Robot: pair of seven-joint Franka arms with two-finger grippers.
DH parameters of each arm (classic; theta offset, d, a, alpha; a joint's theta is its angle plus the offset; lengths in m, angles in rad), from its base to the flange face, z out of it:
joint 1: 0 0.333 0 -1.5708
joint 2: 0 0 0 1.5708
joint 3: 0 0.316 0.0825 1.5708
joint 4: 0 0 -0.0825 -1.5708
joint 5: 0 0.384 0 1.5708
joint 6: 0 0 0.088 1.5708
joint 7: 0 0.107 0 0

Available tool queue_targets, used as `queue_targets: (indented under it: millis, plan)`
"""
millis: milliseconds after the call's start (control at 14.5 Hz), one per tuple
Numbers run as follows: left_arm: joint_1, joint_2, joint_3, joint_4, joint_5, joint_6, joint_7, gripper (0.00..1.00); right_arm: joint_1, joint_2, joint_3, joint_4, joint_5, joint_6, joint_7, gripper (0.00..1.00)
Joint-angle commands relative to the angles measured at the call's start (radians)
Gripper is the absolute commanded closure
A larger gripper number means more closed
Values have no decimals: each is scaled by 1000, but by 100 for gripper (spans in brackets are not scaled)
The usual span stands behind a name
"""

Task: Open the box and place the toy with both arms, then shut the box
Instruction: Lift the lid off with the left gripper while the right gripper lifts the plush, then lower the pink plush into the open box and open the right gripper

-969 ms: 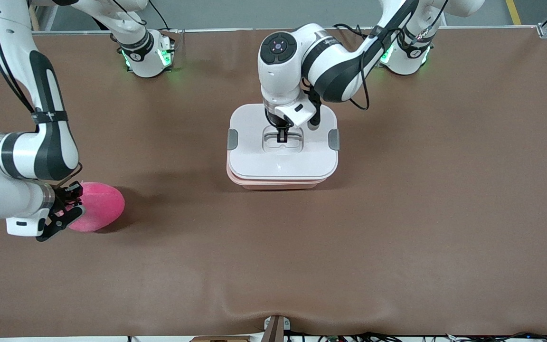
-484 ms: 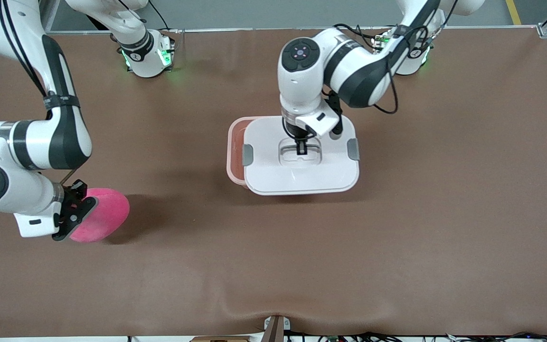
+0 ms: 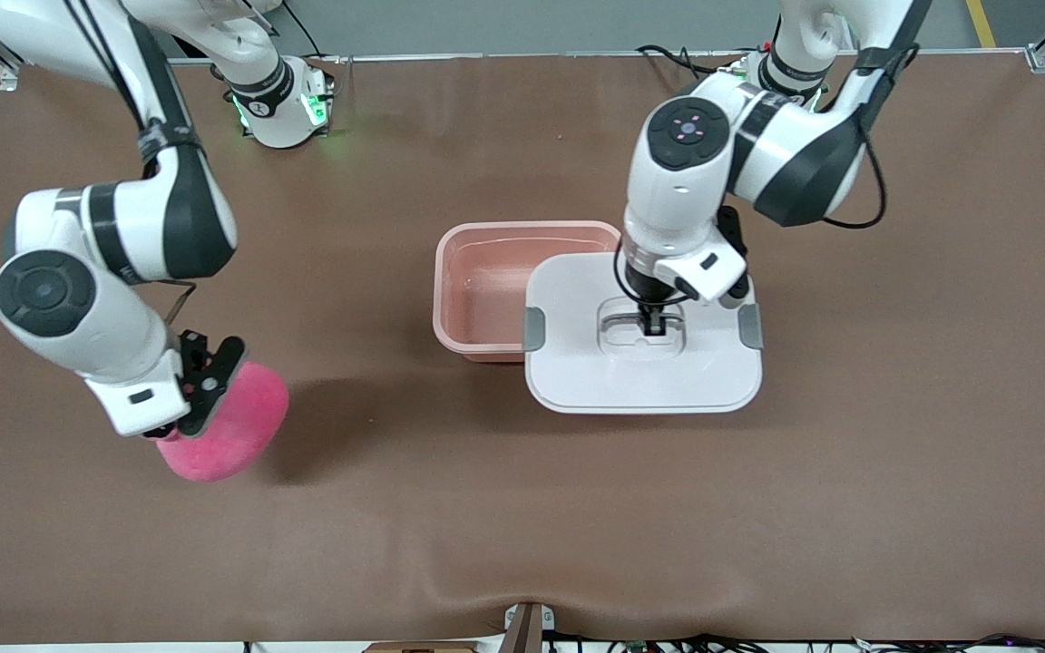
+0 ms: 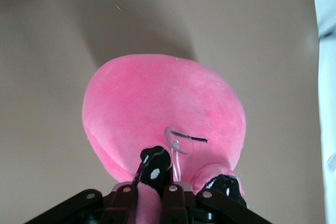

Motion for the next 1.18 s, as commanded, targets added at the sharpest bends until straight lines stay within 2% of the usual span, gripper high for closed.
queue_targets:
  millis: [0,346,692,899,1107]
  plan:
    - [47,-84,-13,-79,-7,-4,101,100,102,-35,-3,-7,-73,-13,-47,100]
    - [131,-121,-16,-108,-75,-4,222,100,301,-50,-4,-3,-222,-27,-131,100]
    - [237,-174,-16,-192,-124,16,394,100,514,-53,-3,1,-383,-156,-132,100]
    - [289,-190,-16,-211,-151,18,472,100,652,-39,-6,16,-464,-261,-130,100]
    - [361,-198,-16,-240,-207,19,586,100,755,-12,-6,22,-503,-326,-130,100]
